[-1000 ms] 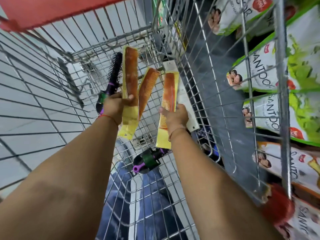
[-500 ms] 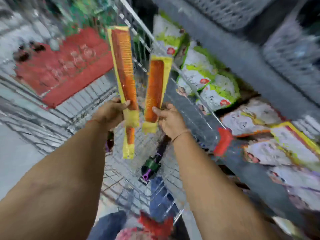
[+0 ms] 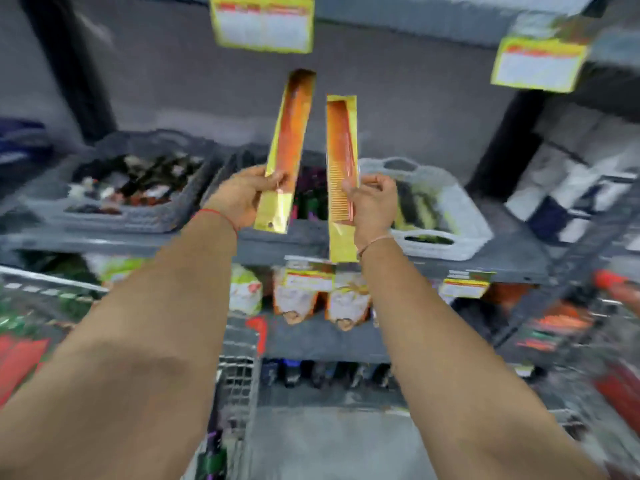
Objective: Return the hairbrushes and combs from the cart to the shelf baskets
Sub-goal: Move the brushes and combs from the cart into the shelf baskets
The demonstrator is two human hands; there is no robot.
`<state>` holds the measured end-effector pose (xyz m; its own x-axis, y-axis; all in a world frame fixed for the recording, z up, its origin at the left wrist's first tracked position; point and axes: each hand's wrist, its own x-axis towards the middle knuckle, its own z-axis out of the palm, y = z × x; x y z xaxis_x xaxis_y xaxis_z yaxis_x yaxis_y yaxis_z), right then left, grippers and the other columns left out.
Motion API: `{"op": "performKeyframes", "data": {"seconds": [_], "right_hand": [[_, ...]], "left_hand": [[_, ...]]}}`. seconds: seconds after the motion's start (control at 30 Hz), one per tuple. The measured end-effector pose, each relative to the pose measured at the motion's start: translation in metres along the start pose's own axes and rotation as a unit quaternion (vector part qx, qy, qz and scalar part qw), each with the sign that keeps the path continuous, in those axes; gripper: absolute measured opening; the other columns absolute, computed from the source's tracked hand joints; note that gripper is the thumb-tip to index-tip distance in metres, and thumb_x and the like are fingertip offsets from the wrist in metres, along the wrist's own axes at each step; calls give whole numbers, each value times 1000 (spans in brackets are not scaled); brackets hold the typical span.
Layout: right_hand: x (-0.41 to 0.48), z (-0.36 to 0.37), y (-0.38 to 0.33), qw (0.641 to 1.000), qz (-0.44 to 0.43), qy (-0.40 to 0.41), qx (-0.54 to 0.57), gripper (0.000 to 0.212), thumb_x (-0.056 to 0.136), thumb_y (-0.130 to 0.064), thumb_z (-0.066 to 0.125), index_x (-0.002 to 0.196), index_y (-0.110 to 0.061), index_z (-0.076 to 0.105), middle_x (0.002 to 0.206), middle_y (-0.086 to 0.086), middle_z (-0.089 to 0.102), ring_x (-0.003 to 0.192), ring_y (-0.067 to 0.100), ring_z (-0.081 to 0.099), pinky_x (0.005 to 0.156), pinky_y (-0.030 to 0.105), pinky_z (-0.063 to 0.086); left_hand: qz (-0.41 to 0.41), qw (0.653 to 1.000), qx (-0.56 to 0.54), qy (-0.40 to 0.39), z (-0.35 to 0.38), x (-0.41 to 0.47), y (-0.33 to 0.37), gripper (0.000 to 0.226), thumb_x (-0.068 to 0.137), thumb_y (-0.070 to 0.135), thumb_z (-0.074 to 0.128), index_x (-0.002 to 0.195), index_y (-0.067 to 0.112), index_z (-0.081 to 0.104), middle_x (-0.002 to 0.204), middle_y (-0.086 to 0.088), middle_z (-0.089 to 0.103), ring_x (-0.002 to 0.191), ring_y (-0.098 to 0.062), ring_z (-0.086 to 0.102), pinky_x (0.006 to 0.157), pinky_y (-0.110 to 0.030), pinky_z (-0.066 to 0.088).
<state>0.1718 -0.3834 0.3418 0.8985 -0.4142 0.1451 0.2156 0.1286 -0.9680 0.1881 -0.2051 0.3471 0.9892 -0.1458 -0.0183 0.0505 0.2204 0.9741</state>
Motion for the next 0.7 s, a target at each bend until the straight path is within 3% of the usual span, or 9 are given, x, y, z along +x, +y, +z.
{"op": "performKeyframes", "data": {"seconds": [0.07, 0.13, 0.23, 0.33, 0.4, 0.5, 0.6, 0.63, 0.7], "right_hand": [[36, -40, -10, 996, -26, 41, -77, 44, 72, 11, 68, 58, -24, 46, 61, 5, 53, 48, -3, 53, 54, 13, 46], [73, -80, -12, 985, -23, 72, -152, 45, 73, 9, 67, 52, -26, 47, 59, 0, 54, 64, 8, 58, 65, 20, 53], [120, -134, -13, 965, 0, 86, -249, 24, 72, -2, 71, 57, -18, 63, 74, 7, 63, 79, 17, 54, 88, 39, 52], [155, -174, -11, 944, 13, 62, -323, 13, 76, -6, 69, 89, -2, 72, 98, 17, 71, 84, 17, 56, 84, 29, 48], [172, -188, -7, 936, 16, 46, -350, 15, 78, -8, 68, 92, -4, 72, 104, 15, 71, 92, 21, 63, 78, 19, 42], [191, -194, 5, 936, 38, 21, -350, 14, 79, -6, 67, 92, -4, 72, 108, 15, 71, 97, 23, 63, 85, 22, 46], [202, -197, 23, 923, 55, -45, -378, 23, 82, -5, 62, 105, -1, 67, 119, 16, 66, 109, 28, 60, 98, 34, 48], [202, -196, 27, 900, 67, -86, -423, 28, 85, -4, 57, 111, 0, 63, 123, 17, 63, 113, 30, 58, 100, 36, 46], [199, -192, 40, 837, 88, -149, -519, 34, 89, -2, 47, 121, 2, 56, 125, 19, 60, 115, 34, 55, 101, 37, 44]], "left_hand": [[14, 1000, -1, -17, 50, 28, -2, 23, 92, -3, 41, 102, 11, 55, 51, 9, 71, 47, 2, 66, 50, -13, 53], [27, 999, 14, 10, 99, 49, -8, 39, 90, -7, 45, 118, 20, 41, 41, 11, 66, 39, 3, 62, 44, -14, 51], [12, 996, 80, 49, 150, 84, -28, 31, 88, -3, 51, 103, 25, 48, 39, 12, 64, 33, 6, 58, 47, -20, 54], [-24, 989, 135, 62, 181, 124, -54, 28, 85, 0, 55, 111, 7, 61, 90, -9, 72, 56, -2, 66, 78, -28, 54], [-36, 978, 191, 77, 196, 141, -70, 40, 86, 0, 54, 126, -1, 53, 125, -24, 61, 85, -21, 65, 76, -20, 49], [-33, 961, 254, 104, 210, 157, -87, 40, 89, 0, 51, 128, 1, 51, 135, -26, 53, 112, -30, 58, 89, -27, 49], [-42, 950, 291, 100, 208, 165, -99, 41, 85, 2, 56, 126, 3, 54, 131, -28, 56, 72, -13, 63, 80, -36, 51], [-51, 926, 364, 89, 208, 162, -99, 41, 86, 7, 57, 127, 6, 54, 130, -27, 57, 63, -9, 61, 70, -33, 49], [-95, 787, 609, 36, 209, 158, -102, 41, 90, 23, 53, 129, 12, 53, 131, -19, 57, 93, -22, 64, 83, -35, 45]]}}
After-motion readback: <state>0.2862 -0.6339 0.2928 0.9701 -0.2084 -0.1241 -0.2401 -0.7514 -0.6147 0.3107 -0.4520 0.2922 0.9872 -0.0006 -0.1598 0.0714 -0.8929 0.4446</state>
